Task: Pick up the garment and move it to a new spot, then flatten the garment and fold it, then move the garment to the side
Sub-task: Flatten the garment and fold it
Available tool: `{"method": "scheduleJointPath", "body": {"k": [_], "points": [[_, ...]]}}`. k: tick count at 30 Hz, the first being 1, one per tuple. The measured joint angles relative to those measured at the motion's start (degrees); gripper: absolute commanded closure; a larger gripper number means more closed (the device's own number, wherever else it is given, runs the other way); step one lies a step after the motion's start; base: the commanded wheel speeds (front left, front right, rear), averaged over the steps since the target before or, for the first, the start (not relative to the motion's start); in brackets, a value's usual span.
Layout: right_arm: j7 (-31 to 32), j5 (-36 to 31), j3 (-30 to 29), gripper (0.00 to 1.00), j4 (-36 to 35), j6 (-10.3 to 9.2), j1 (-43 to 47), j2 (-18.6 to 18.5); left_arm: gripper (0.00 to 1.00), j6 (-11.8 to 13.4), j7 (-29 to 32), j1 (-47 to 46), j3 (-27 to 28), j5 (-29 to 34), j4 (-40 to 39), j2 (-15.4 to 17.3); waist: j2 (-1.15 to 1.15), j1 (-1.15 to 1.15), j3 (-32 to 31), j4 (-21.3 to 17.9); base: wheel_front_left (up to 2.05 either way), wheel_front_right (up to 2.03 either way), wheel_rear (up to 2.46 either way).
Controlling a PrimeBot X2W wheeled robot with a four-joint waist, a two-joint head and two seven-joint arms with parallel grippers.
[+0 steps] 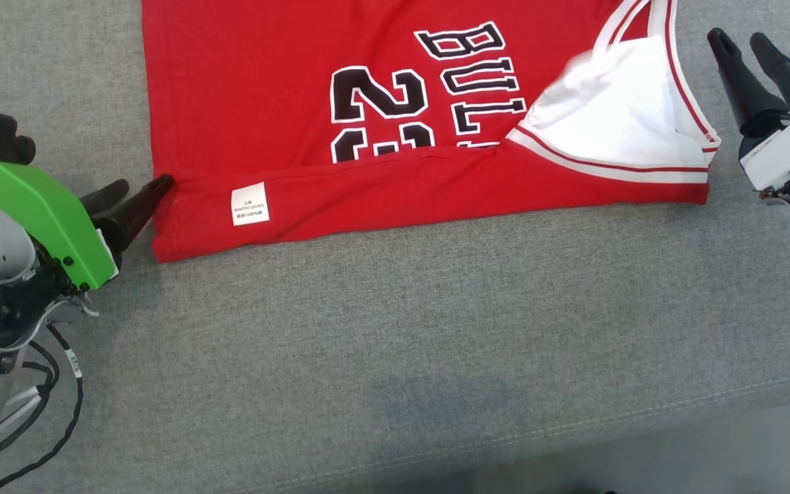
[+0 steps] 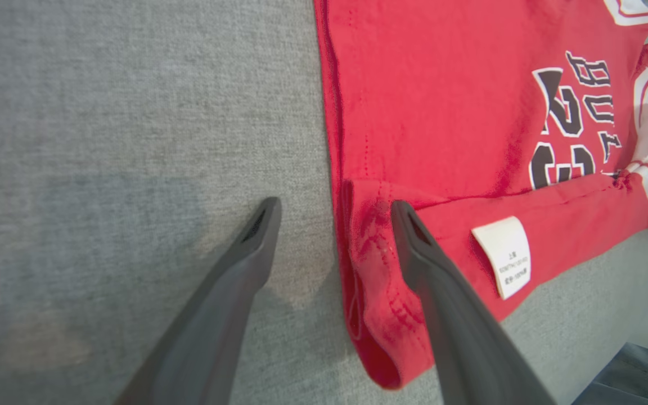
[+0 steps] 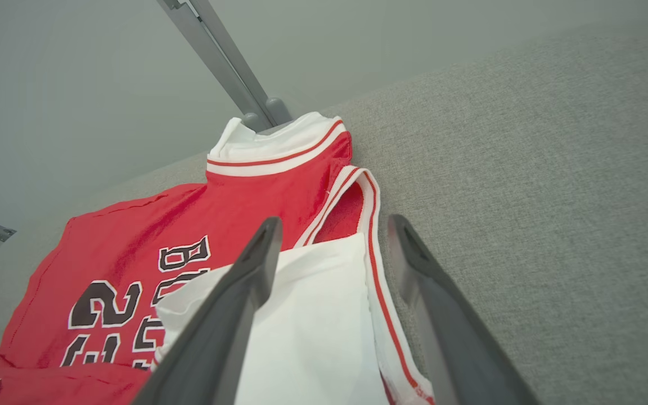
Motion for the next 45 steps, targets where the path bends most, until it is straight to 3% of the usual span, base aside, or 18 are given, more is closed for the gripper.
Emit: {"method": "scheduleJointPath", "body": {"k": [3,9,15,21,34,45], "points": [[-1.05,-0.42,0.49,0.0,0.49,0.11,0.48,0.15,0.0,0.07,-1.55,0.78,0.82,-0.01,0.32,-0.43,0.0,0.0,-0.82,0.05,0.0,0.0,0.0],[-5.34,-0.67,-0.68,0.0,-0.32,0.69,4.02,-0.04,0.0,0.55,-10.23,5.93,7.2,0.3,-0.54,-0.42,0.0,0.0,-3.01,-0.39,0.0,0.0,0.0],[-6.13,-1.44,0.11,0.0,-0.08,0.66,12.45,-2.6,0.0,0.57,-13.54,13.43,6.49,-1.12,-2.45,-4.31,0.0,0.0,-5.19,-0.56,0.0,0.0,0.0],[-6.14,-1.16,1.67,0.0,0.63,0.6,17.65,-1.65,0.0,1.05,-16.59,18.1,6.09,-1.46,-4.11,-6.11,0.0,0.0,-6.26,0.21,0.0,0.0,0.0],[-5.5,-0.37,3.52,0.0,2.71,0.69,17.61,0.63,0.0,1.07,-17.33,18.37,3.61,-0.43,-5.59,-7.08,0.0,0.0,-5.3,1.81,0.0,0.0,0.0],[-3.78,-0.32,3.97,0.0,5.03,1.07,15.58,1.07,0.0,1.07,-16.13,17.51,1.71,3.47,-5.47,-4.91,0.0,0.0,-4.45,1.56,0.0,0.0,0.0]]}}
